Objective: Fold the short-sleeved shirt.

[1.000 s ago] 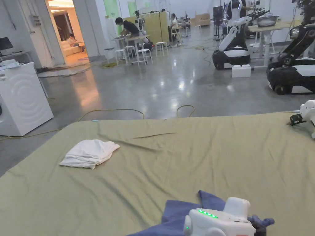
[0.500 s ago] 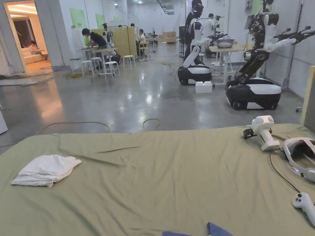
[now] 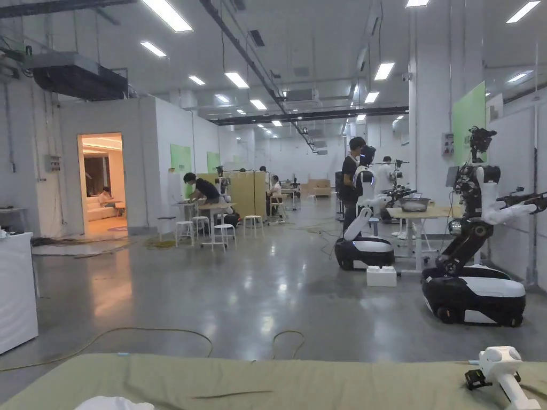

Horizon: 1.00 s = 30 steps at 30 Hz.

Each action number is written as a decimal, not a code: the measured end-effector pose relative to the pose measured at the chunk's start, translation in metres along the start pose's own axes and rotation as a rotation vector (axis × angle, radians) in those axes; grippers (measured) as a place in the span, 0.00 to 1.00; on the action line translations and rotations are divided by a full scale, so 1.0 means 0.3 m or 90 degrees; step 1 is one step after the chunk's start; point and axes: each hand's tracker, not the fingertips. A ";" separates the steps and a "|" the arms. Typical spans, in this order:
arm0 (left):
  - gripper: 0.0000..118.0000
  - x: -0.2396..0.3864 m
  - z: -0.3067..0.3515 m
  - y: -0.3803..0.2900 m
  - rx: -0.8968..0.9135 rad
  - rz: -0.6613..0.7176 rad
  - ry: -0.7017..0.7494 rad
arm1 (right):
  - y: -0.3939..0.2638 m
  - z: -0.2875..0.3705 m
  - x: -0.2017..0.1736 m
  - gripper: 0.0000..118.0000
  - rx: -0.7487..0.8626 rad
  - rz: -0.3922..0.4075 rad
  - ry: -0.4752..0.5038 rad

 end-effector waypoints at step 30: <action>0.44 -0.034 -0.374 -0.359 -0.284 0.075 -0.108 | -0.094 -0.008 0.002 0.00 -0.058 0.012 -0.025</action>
